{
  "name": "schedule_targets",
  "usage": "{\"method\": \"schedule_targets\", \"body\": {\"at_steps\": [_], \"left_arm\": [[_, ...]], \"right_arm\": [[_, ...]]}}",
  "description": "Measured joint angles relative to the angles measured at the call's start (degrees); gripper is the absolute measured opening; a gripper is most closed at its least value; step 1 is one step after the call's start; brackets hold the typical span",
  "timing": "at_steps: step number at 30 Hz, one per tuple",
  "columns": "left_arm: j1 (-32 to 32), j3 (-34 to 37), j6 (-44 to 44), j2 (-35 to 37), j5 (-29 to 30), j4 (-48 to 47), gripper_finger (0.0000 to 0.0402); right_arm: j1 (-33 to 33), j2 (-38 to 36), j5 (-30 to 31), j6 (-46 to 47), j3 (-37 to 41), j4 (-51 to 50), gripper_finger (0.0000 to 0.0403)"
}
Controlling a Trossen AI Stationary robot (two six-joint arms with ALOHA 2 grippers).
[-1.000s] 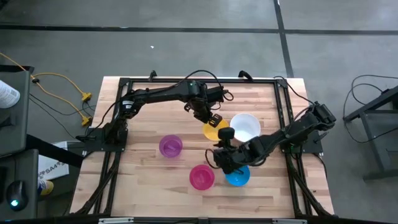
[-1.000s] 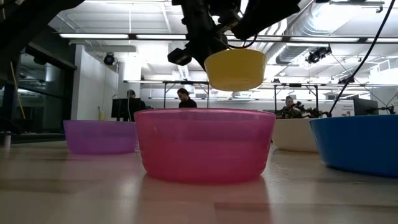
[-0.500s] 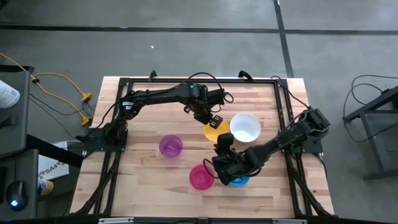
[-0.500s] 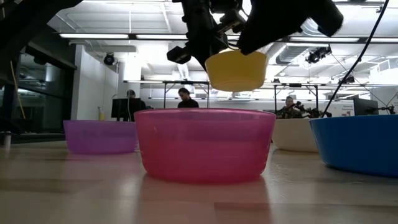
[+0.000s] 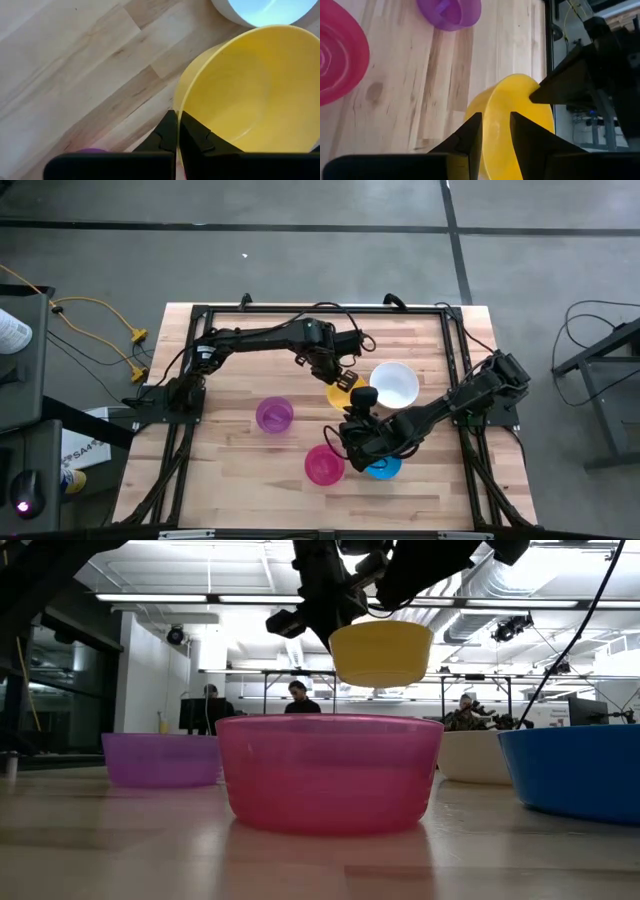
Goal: Nest bowls inside each other
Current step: Stack the yellow bowl on top of the white bowl
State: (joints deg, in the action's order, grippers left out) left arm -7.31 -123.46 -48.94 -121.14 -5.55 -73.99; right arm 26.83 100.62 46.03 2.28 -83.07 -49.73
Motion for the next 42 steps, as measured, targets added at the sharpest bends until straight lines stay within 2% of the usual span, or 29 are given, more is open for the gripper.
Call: {"method": "schedule_targets", "body": {"at_steps": [3, 8, 33, 42], "left_arm": [[0.33, 0.00, 0.49, 0.00, 0.16, -0.05, 0.0000], [0.68, 0.00, 1.19, 0.00, 0.62, -0.16, 0.0000], [1.36, 0.00, 5.03, 0.00, 4.23, -1.62, 0.0000], [1.32, 0.00, 6.68, 0.00, 5.95, -2.13, 0.0000]], "right_arm": [[0.02, 0.00, -0.56, 1.63, 0.00, -0.54, 0.0093], [0.07, 0.00, -6.47, 4.23, 0.02, -0.65, 0.0093], [-0.70, 0.00, -7.64, 5.69, 0.26, -0.66, 0.0093], [-1.01, 0.00, -8.83, 6.87, 2.88, 1.02, 0.0093]]}}
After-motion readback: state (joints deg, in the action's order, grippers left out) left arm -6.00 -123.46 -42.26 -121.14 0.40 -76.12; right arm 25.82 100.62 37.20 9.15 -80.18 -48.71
